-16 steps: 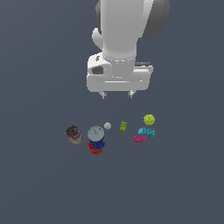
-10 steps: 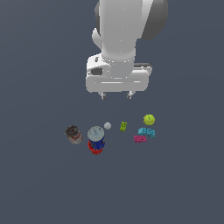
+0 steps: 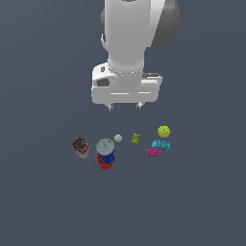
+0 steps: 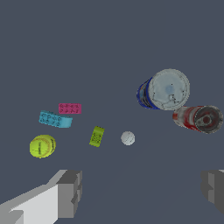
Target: Pick up a designated object from a clutter of objects.
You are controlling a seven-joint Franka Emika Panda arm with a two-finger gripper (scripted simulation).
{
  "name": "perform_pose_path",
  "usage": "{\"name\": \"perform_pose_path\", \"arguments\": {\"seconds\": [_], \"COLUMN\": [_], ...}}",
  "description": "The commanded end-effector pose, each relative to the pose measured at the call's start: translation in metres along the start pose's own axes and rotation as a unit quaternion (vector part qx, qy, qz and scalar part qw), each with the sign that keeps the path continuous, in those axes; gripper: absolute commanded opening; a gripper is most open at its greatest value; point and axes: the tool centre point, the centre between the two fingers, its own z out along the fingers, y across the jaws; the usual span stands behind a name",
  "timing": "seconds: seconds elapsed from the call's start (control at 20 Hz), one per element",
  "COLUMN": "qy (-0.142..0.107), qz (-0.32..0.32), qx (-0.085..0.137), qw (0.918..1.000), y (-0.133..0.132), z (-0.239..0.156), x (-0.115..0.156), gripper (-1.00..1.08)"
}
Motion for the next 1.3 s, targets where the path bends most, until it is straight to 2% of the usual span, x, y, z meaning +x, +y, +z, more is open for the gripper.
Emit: {"name": "perform_pose_path", "arguments": {"seconds": [0.0,0.3,0.6,1.25], "qy": [0.000,0.002,0.005,0.018], "qz": [-0.001,-0.012,-0.032,-0.103], "qx": [0.000,0.002,0.006,0.008], "qw": [1.0000,0.9999,0.9994,0.9945], "y": [0.001,0.013,0.036,0.125], "z": [0.001,0.010,0.029,0.101], "x": [0.001,0.006,0.016,0.034], "gripper": [1.00,1.00,1.00,1.00]}}
